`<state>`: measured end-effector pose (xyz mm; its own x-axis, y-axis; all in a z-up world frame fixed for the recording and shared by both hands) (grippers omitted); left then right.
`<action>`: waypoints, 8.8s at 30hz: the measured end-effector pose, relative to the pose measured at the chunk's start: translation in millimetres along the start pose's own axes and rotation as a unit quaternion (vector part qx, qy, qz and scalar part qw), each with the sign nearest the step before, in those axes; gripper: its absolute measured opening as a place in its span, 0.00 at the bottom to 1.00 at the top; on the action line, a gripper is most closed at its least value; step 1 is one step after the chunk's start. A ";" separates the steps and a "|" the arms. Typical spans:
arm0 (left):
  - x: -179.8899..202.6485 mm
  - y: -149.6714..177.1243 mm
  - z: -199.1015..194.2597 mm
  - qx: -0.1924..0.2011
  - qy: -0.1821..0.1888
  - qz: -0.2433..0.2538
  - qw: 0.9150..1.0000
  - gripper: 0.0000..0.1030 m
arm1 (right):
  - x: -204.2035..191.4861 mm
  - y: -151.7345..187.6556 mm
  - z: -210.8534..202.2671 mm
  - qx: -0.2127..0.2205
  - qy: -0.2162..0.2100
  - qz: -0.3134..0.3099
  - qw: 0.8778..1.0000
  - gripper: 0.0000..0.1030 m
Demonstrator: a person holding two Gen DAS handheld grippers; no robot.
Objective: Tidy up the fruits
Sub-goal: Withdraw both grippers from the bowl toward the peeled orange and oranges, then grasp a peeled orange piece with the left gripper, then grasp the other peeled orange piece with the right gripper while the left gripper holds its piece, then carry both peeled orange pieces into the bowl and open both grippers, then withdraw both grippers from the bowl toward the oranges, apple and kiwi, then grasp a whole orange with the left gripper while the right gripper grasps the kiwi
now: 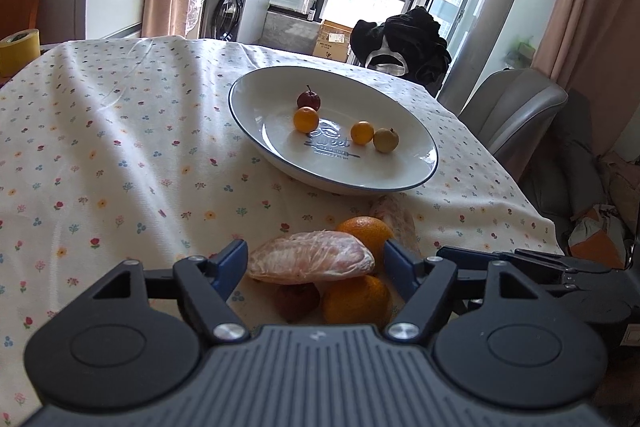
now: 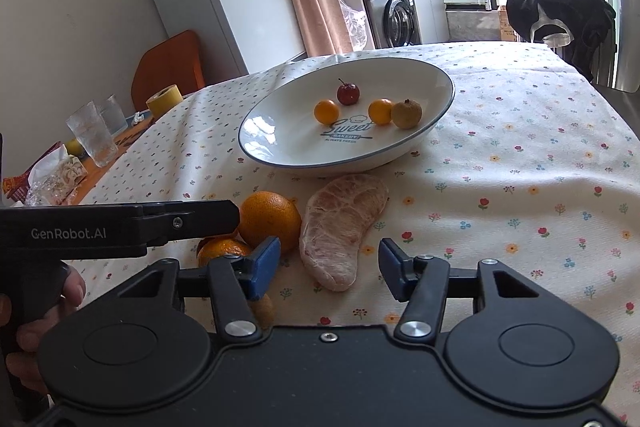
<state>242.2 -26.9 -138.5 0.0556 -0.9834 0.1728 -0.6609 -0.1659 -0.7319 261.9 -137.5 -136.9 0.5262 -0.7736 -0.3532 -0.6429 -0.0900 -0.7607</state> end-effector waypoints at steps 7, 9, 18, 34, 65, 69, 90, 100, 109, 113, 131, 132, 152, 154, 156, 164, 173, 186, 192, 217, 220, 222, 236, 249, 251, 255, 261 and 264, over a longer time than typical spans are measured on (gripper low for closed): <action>-1.8 0.4 2.6 0.005 0.014 0.000 1.000 0.69 | 0.4 0.5 7.4 -0.003 0.003 -0.009 1.000 0.52; -3.2 0.0 2.8 0.005 0.017 -0.002 1.000 0.66 | -0.6 0.0 8.4 -0.005 0.003 -0.013 1.000 0.52; -2.0 -3.4 -7.6 0.015 0.025 0.005 1.000 0.45 | -2.7 -1.4 10.9 -0.008 -0.007 -0.024 1.000 0.53; -33.4 -16.5 -24.5 0.039 -0.008 -0.010 0.999 0.25 | -10.3 -6.7 13.7 -0.008 -0.005 -0.031 0.999 0.52; -37.8 -14.1 -21.7 0.042 -0.013 -0.028 0.999 0.20 | -1.9 -11.0 29.7 -0.008 0.048 -0.064 0.997 0.46; -35.8 -13.2 -26.0 0.045 -0.011 -0.028 0.999 0.20 | -1.8 -9.3 25.3 -0.009 0.047 -0.071 0.996 0.40; -28.8 -16.1 -31.3 0.052 -0.007 -0.029 0.998 0.20 | 7.1 -10.1 22.1 -0.012 0.074 -0.055 0.996 0.38; -13.7 -30.8 -32.4 0.063 0.003 -0.011 0.998 0.20 | 10.3 -19.5 3.0 0.012 0.062 -0.041 0.997 0.22; -0.9 -42.7 -30.5 0.070 0.008 0.003 0.998 0.20 | 15.0 -27.9 -11.5 0.033 0.056 -0.035 0.997 0.15; 5.4 -49.6 -27.7 0.072 0.011 0.009 0.997 0.20 | 17.1 -35.1 -21.6 0.047 0.054 -0.030 0.997 0.15; 24.9 -76.8 18.3 0.060 0.009 0.017 0.998 0.20 | 27.3 -81.9 -26.8 0.092 0.035 -0.033 0.995 0.15; 24.5 -78.3 19.6 0.060 0.009 0.018 0.998 0.20 | 26.3 -84.4 -23.6 0.092 0.033 -0.034 0.995 0.15; -26.3 -88.8 6.0 0.065 -0.027 -0.030 0.997 0.27 | 9.5 -108.1 28.6 0.079 0.018 -0.044 0.996 0.15; -31.7 -87.2 3.1 0.066 -0.032 -0.034 0.997 0.30 | 6.0 -109.8 31.6 0.080 0.016 -0.046 0.996 0.15; -36.6 -85.3 0.5 0.067 -0.039 -0.037 0.996 0.38 | 2.7 -112.4 33.6 0.084 0.013 -0.046 0.995 0.15; -45.5 -76.6 -12.9 0.070 -0.058 -0.041 0.995 0.67 | -11.3 -111.6 30.5 0.085 -0.003 -0.047 0.995 0.23; -45.8 -65.7 -27.8 0.077 -0.069 -0.033 0.994 0.87 | -12.3 -102.0 14.2 0.086 0.001 -0.039 0.995 0.39; -47.4 -46.9 -44.5 0.074 -0.078 -0.034 0.994 0.91 | -12.3 -83.0 -8.0 0.094 0.007 -0.032 0.995 0.73; -48.7 -36.7 -50.3 0.071 -0.076 -0.038 0.994 0.91 | -14.8 -74.6 -17.0 0.096 0.004 -0.032 0.995 0.82; -31.4 8.1 -71.2 0.061 -0.025 -0.018 0.998 0.89 | -32.9 -22.2 -32.3 0.052 -0.022 -0.044 0.997 0.83; -27.6 12.2 -70.1 0.057 -0.019 -0.015 0.998 0.83 | -32.9 -13.8 -31.3 0.041 -0.026 -0.043 0.998 0.77; -25.5 14.8 -68.6 0.051 -0.014 -0.016 0.998 0.76 | -32.9 -8.5 -31.1 0.034 -0.030 -0.043 0.998 0.73; -14.4 25.9 -59.9 0.029 0.003 -0.011 1.000 0.52 | -35.6 17.8 -17.9 -0.011 -0.053 -0.047 0.997 0.52; 4.6 31.7 -43.9 0.015 0.015 0.004 1.000 0.52 | -34.0 24.7 -12.7 -0.028 -0.062 -0.045 0.997 0.24; 5.8 32.9 -40.8 0.011 0.016 0.006 1.000 0.50 | -30.3 23.4 -14.5 -0.024 -0.055 -0.044 0.997 0.24; 7.1 33.2 -37.0 0.008 0.030 0.000 1.000 0.32 | -25.7 20.0 -18.0 -0.018 -0.049 -0.043 0.998 0.24; 7.1 26.0 -42.9 0.020 0.032 -0.002 0.999 0.16 | -19.9 14.0 -20.0 -0.008 -0.042 -0.037 0.998 0.24; 6.3 18.0 -47.5 0.027 0.030 0.004 0.999 0.00 | -19.3 9.8 -20.9 -0.002 -0.041 -0.036 0.999 0.24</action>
<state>195.1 -32.5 -119.2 0.0045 -0.9789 0.2043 -0.6193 -0.1631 -0.7680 233.8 -136.6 -126.1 0.6149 -0.7114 -0.3402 -0.6033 -0.1466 -0.7839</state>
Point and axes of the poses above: each gripper's, at about its wrist camera, not at the fingertips, and z roughly the way its jaws point, x to its right, y to its underside, the point moved 9 cm from there along z, roughly the way its jaws point, and after that the axes turned 7 degrees about -y, right-handed, at the moved point
